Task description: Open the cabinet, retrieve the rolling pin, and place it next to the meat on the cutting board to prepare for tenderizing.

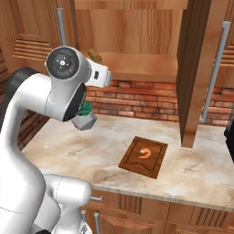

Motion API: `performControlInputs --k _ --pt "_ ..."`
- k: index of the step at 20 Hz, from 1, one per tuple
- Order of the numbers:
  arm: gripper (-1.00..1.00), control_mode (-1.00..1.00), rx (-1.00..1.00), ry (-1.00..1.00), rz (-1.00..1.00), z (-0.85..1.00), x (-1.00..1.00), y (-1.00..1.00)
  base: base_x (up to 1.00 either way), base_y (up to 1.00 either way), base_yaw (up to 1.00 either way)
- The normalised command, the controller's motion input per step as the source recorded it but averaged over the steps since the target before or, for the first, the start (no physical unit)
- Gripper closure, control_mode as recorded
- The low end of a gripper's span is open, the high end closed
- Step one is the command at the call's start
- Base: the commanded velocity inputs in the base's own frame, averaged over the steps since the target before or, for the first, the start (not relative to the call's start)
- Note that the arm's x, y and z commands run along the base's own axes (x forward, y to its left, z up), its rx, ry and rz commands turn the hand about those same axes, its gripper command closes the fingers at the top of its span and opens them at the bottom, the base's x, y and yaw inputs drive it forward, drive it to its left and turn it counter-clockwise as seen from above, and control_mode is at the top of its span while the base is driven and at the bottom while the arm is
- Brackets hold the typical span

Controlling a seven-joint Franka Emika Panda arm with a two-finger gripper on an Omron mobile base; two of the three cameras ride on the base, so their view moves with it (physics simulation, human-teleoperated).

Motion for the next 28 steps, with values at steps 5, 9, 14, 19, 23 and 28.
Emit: performControlInputs --k 5,9,14,19,23,28 --pt "-1.0 -1.0 0.1 0.05 0.0 0.0 0.27 -0.42 0.0 0.0 0.0" --pt "-1.0 -1.0 0.13 0.02 0.0 0.0 0.31 -0.31 0.0 0.0 0.0" --pt "-1.0 -1.0 0.13 0.0 0.0 0.0 0.43 -0.03 0.0 0.0 0.0" --pt "-1.0 -1.0 0.12 0.0 -0.02 -0.05 0.51 0.0 0.0 0.0 0.0" --pt "-1.0 -1.0 0.09 0.0 -0.01 -0.11 0.5 0.0 0.0 0.0 0.0" --pt "-1.0 -1.0 0.07 0.0 -0.01 -0.11 0.36 0.03 0.0 0.0 0.0"
